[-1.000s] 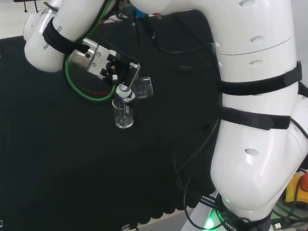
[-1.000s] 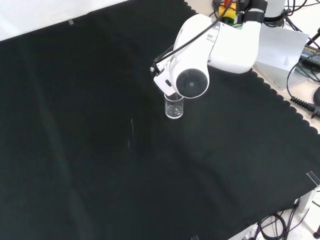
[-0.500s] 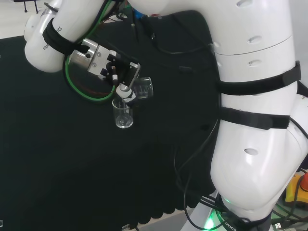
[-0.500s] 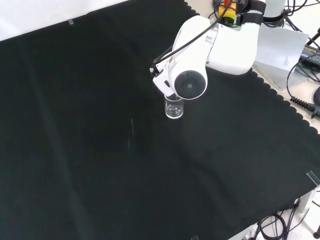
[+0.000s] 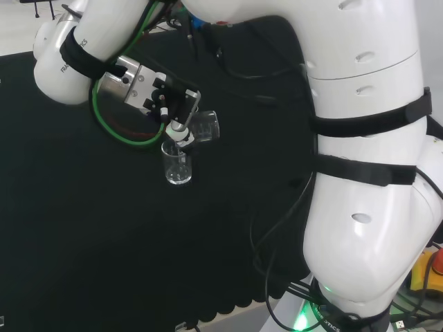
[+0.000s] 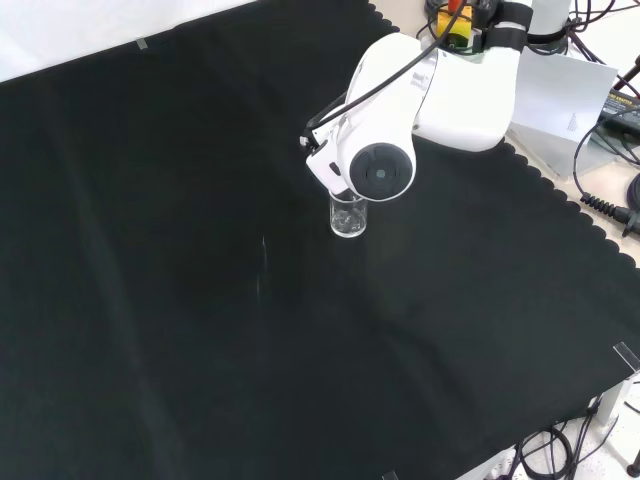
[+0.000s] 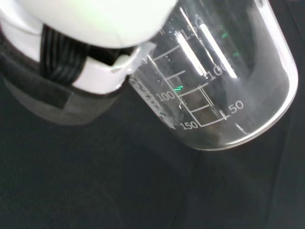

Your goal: Pour the water from the handheld beaker into the one on the table.

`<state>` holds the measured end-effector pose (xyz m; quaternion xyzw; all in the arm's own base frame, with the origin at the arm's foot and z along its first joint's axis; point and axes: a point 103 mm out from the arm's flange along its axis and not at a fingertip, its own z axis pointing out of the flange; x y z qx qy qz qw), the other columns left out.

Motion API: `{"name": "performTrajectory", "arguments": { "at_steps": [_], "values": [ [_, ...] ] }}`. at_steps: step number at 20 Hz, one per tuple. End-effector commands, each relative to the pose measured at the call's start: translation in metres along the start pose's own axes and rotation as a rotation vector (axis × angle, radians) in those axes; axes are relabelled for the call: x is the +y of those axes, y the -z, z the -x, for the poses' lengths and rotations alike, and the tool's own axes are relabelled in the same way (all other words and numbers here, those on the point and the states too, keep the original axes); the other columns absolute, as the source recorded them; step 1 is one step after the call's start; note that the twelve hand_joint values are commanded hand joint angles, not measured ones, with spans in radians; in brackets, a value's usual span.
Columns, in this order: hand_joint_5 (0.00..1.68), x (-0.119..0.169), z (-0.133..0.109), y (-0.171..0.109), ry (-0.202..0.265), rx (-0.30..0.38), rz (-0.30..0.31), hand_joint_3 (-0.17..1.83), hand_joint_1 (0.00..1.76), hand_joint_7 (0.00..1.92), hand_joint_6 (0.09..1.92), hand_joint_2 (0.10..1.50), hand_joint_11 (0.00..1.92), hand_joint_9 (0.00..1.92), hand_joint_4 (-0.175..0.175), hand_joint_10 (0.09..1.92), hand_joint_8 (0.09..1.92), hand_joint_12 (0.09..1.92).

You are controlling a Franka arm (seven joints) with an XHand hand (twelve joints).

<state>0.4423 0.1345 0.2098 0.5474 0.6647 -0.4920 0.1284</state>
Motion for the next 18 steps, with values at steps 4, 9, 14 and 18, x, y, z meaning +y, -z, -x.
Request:
{"name": "performTrajectory", "arguments": {
  "at_steps": [4, 9, 14, 18],
  "values": [
    [1.18, -0.0015, 0.0045, -0.003, 0.0, 0.018, 0.01, 0.85, 1.15, 1.5, 0.93, 0.6, 1.25, 1.61, 0.021, 0.72, 0.85, 0.72],
    [1.17, -0.0019, 0.0038, -0.0015, 0.002, 0.019, 0.01, 0.85, 1.15, 1.5, 0.94, 0.6, 1.25, 1.61, 0.021, 0.72, 0.85, 0.72],
    [1.17, -0.0021, 0.0039, -0.0016, 0.001, 0.018, 0.008, 0.85, 1.15, 1.5, 0.94, 0.6, 1.25, 1.61, 0.022, 0.72, 0.85, 0.72],
    [1.17, -0.0023, 0.0042, -0.0024, 0.008, 0.011, 0.009, 0.85, 1.15, 1.5, 0.94, 0.6, 1.25, 1.61, 0.022, 0.72, 0.85, 0.72]
  ]
}}
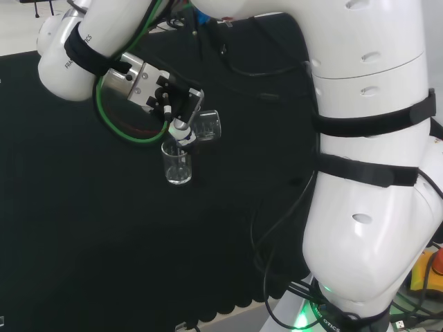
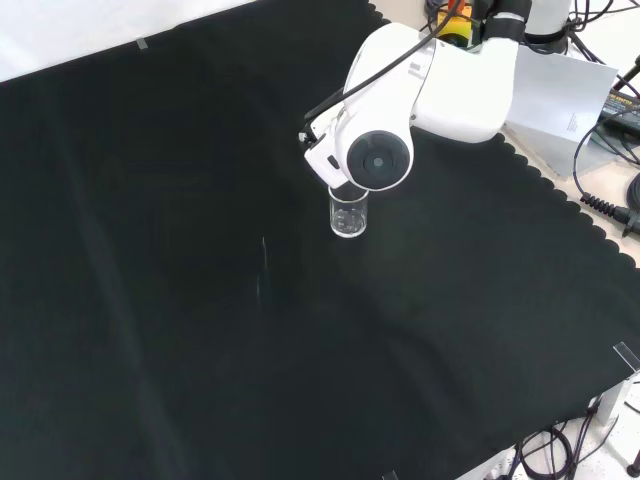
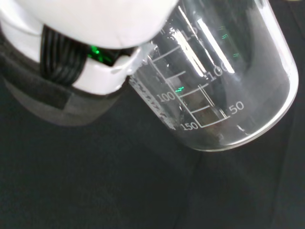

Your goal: Pour the water from the handheld beaker into the one on the table.

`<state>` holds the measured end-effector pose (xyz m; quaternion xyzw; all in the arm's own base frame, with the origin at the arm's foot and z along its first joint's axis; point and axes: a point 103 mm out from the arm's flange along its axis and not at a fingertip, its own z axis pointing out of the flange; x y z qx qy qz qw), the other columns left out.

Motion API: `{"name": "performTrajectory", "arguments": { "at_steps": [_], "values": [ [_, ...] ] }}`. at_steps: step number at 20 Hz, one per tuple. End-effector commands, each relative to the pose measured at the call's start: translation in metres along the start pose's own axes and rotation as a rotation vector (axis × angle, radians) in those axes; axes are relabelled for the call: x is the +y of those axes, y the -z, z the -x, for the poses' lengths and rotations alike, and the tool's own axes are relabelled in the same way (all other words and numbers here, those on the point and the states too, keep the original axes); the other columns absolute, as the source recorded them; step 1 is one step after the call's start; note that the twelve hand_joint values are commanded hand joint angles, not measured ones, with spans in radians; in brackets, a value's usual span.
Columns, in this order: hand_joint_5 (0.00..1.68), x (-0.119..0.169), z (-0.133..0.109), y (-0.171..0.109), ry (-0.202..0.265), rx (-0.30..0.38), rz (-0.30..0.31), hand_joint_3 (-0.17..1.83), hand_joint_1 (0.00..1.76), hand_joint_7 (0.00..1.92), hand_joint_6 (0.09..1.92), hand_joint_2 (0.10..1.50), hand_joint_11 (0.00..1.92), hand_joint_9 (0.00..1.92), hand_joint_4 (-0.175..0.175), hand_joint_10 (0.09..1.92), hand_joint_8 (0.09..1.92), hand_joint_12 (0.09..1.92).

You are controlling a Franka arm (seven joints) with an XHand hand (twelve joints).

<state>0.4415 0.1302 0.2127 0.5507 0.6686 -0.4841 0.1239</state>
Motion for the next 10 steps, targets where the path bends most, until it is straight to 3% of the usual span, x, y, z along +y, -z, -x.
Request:
{"name": "performTrajectory", "arguments": {
  "at_steps": [1, 10],
  "values": [
    [1.17, -0.0008, -0.0005, 0.0004, 0.004, -0.008, 0.0, 0.85, 1.15, 1.5, 0.94, 0.6, 1.25, 1.61, 0.023, 0.72, 0.85, 0.72],
    [1.17, -0.0012, 0.0001, -0.0003, 0.002, -0.002, 0.003, 0.85, 1.15, 1.5, 0.94, 0.6, 1.25, 1.61, 0.025, 0.72, 0.85, 0.72]
  ]
}}
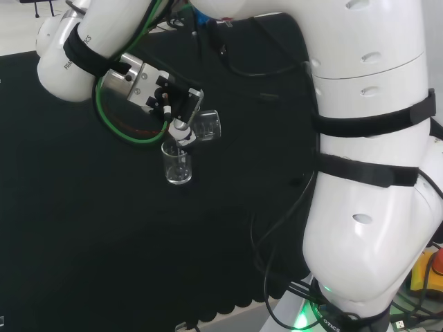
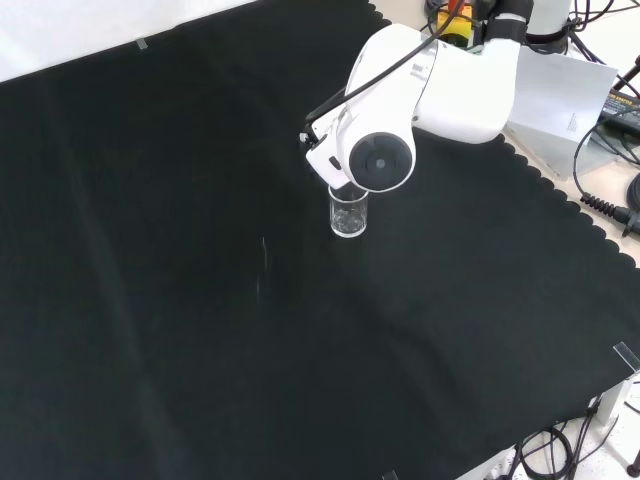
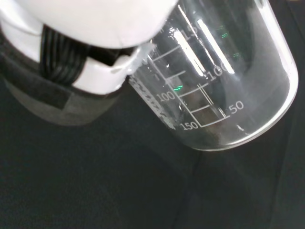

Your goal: Pour the water from the handheld beaker into the one on the table.

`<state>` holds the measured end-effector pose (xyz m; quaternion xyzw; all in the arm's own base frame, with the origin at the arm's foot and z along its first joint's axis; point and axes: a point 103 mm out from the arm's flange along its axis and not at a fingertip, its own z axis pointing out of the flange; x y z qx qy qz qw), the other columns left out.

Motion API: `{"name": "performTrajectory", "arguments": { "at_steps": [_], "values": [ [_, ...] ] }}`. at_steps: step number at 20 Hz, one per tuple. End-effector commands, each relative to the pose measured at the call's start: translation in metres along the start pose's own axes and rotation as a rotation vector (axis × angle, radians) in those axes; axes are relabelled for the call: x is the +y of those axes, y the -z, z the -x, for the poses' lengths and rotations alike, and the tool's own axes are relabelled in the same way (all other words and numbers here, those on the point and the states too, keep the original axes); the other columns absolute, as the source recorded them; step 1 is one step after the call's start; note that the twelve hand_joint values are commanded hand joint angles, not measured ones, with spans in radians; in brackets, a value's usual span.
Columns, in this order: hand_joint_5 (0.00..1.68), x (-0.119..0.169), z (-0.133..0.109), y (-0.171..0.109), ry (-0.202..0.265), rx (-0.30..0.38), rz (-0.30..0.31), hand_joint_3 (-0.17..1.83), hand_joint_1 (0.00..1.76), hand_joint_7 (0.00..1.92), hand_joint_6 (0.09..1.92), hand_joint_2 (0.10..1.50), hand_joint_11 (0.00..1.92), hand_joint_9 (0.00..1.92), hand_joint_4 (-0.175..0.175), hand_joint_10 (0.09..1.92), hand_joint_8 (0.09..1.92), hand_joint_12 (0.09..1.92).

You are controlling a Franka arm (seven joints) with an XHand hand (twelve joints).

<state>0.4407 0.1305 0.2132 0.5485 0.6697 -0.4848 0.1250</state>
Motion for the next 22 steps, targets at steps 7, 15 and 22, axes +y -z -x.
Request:
{"name": "performTrajectory", "arguments": {
  "at_steps": [7, 15, 22],
  "values": [
    [1.17, -0.002, 0.008, -0.008, 0.001, 0.052, 0.04, 0.85, 1.15, 1.5, 0.94, 0.6, 1.25, 1.61, 0.026, 0.72, 0.86, 0.72],
    [1.17, -0.003, 0.012, -0.013, 0.001, 0.107, 0.069, 0.86, 1.15, 1.5, 0.94, 0.6, 1.25, 1.61, 0.028, 0.72, 0.86, 0.72],
    [1.17, -0.002, 0.016, -0.017, -0.002, 0.151, 0.096, 0.86, 1.15, 1.5, 0.95, 0.6, 1.26, 1.61, 0.03, 0.72, 0.86, 0.72]
  ]
}}
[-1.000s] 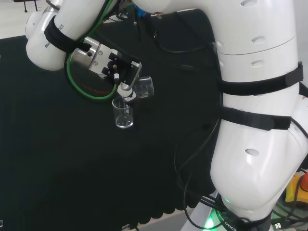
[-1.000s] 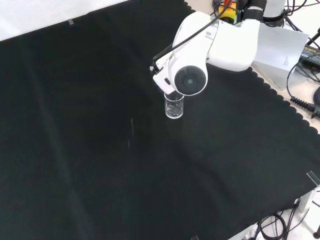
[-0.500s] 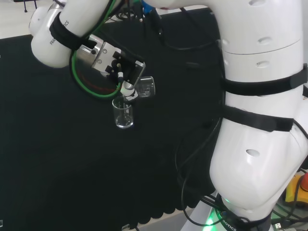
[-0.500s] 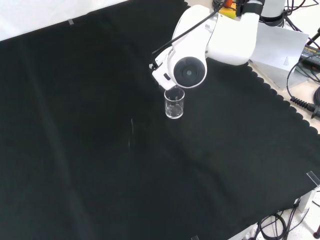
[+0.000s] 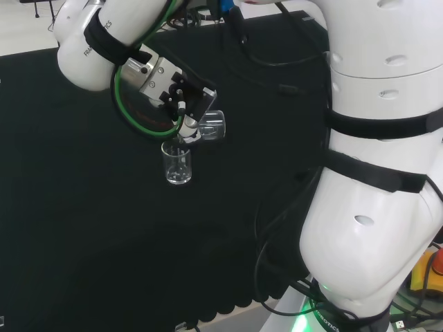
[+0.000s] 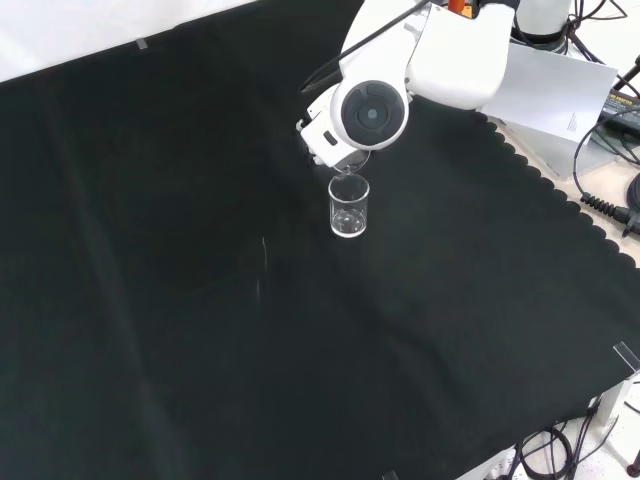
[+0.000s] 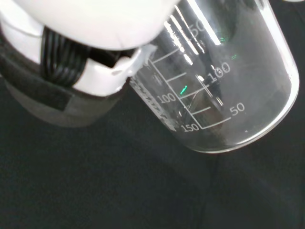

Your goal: Pour the water from the handheld beaker into the one on the table.

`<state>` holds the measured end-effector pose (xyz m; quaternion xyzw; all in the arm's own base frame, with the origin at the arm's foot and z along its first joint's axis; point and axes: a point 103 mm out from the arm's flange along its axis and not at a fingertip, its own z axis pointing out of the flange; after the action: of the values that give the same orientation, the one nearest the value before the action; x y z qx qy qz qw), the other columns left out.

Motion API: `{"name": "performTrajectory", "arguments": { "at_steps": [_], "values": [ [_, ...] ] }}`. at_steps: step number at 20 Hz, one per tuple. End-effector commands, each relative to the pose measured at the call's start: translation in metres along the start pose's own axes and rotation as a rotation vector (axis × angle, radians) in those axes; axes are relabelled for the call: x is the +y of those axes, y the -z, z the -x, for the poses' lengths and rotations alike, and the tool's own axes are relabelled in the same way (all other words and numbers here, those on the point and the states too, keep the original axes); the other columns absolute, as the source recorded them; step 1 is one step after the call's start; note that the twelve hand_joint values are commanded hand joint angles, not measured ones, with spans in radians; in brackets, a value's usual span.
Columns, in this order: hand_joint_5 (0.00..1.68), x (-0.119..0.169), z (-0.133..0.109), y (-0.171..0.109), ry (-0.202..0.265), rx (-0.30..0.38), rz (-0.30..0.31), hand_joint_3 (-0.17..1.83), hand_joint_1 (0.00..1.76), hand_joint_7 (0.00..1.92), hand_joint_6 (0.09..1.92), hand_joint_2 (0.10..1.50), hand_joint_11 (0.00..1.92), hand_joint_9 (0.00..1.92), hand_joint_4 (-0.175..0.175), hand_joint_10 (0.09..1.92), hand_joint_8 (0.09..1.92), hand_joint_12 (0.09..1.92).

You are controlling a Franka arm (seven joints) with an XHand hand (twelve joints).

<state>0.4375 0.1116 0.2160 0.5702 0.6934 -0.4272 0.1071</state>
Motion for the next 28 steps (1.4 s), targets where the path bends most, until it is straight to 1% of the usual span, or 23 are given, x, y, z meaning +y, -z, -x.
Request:
{"name": "performTrajectory", "arguments": {
  "at_steps": [1, 4, 6, 8, 11, 19, 22, 26, 28],
  "values": [
    [1.17, 0.0, 0.006, -0.003, -0.003, 0.054, 0.036, 0.86, 1.15, 1.5, 0.95, 0.6, 1.26, 1.61, 0.03, 0.72, 0.86, 0.73],
    [1.17, 0.0, 0.013, -0.007, -0.017, 0.133, 0.09, 0.86, 1.15, 1.5, 0.95, 0.6, 1.26, 1.61, 0.031, 0.72, 0.86, 0.72],
    [1.17, 0.001, 0.018, -0.012, -0.009, 0.191, 0.117, 0.85, 1.15, 1.5, 0.95, 0.6, 1.26, 1.61, 0.032, 0.73, 0.86, 0.72],
    [1.17, 0.003, 0.023, -0.017, 0.002, 0.247, 0.158, 0.85, 1.15, 1.5, 0.95, 0.6, 1.26, 1.61, 0.032, 0.73, 0.86, 0.73],
    [1.17, 0.006, 0.03, -0.023, 0.024, 0.31, 0.196, 0.85, 1.15, 1.5, 0.95, 0.6, 1.26, 1.61, 0.033, 0.73, 0.86, 0.73],
    [1.17, 0.015, 0.047, -0.037, 0.061, 0.415, 0.273, 0.86, 1.15, 1.49, 0.95, 0.6, 1.26, 1.61, 0.035, 0.73, 0.86, 0.72],
    [1.16, 0.02, 0.053, -0.042, 0.093, 0.453, 0.294, 0.86, 1.15, 1.49, 0.95, 0.6, 1.26, 1.61, 0.036, 0.73, 0.86, 0.72],
    [1.16, 0.026, 0.059, -0.049, 0.123, 0.506, 0.323, 0.86, 1.14, 1.49, 0.96, 0.6, 1.26, 1.61, 0.037, 0.73, 0.86, 0.72],
    [1.16, 0.028, 0.062, -0.053, 0.131, 0.533, 0.34, 0.86, 1.14, 1.49, 0.96, 0.6, 1.26, 1.61, 0.038, 0.73, 0.86, 0.72]
  ]
}}
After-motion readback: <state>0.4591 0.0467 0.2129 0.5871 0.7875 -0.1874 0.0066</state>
